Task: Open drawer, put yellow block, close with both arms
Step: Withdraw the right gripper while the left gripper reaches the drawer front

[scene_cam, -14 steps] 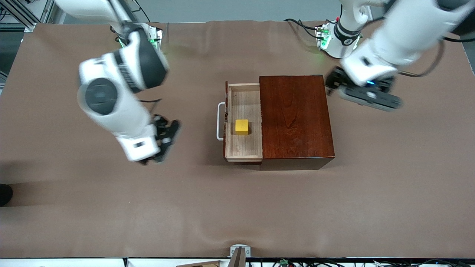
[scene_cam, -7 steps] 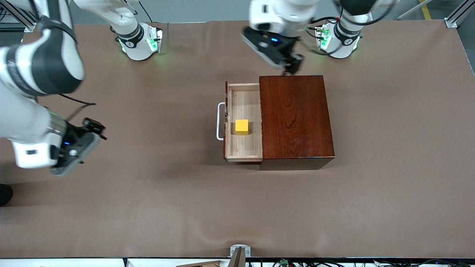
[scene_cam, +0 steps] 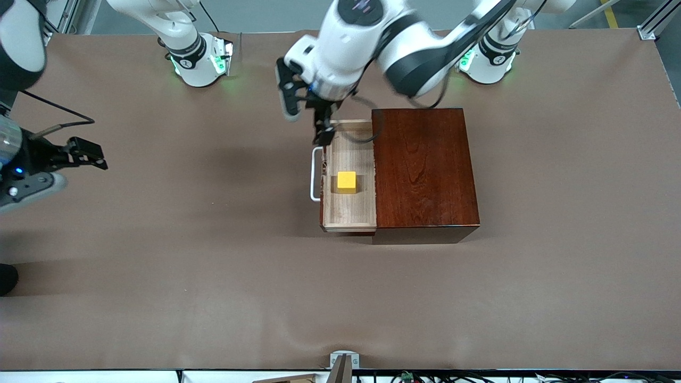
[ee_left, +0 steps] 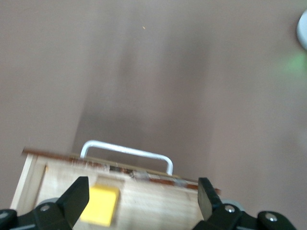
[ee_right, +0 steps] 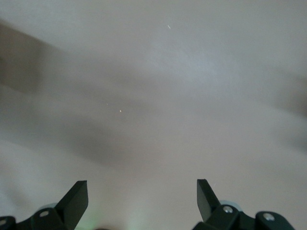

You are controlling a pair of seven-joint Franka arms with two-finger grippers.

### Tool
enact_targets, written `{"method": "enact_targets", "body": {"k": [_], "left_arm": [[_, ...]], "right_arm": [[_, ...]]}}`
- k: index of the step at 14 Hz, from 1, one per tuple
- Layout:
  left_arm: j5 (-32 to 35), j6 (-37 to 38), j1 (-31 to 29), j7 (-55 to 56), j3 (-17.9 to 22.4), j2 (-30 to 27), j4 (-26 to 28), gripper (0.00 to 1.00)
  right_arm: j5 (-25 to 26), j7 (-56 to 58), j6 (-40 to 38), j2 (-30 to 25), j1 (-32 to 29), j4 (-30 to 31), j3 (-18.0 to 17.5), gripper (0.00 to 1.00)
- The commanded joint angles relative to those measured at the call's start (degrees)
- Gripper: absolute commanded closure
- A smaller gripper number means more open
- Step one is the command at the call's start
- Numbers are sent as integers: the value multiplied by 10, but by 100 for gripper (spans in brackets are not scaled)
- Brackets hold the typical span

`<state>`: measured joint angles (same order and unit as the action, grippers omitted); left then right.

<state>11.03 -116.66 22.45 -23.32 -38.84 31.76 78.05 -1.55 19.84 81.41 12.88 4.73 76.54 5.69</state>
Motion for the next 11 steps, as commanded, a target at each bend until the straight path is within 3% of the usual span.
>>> {"method": "enact_targets", "body": {"k": [1,5,7,11], "left_arm": [[72,0,55,-31,22,88,-69,0],[72,-28,126,-61,139,114,-69,0],[72,-32,133,-75,152,129,-69,0],[73,-43,128,-98,153,143,-67,0]], "right_arm": [[-7,-43,-6,-58,-31,58,-12,0],[-8,-80,-1,-128,-74,131,-48,0],[-8,-126,-4,-145,-83,142,-73,0],[-8,-203,-17,-153,-75,141,-86,0]]}}
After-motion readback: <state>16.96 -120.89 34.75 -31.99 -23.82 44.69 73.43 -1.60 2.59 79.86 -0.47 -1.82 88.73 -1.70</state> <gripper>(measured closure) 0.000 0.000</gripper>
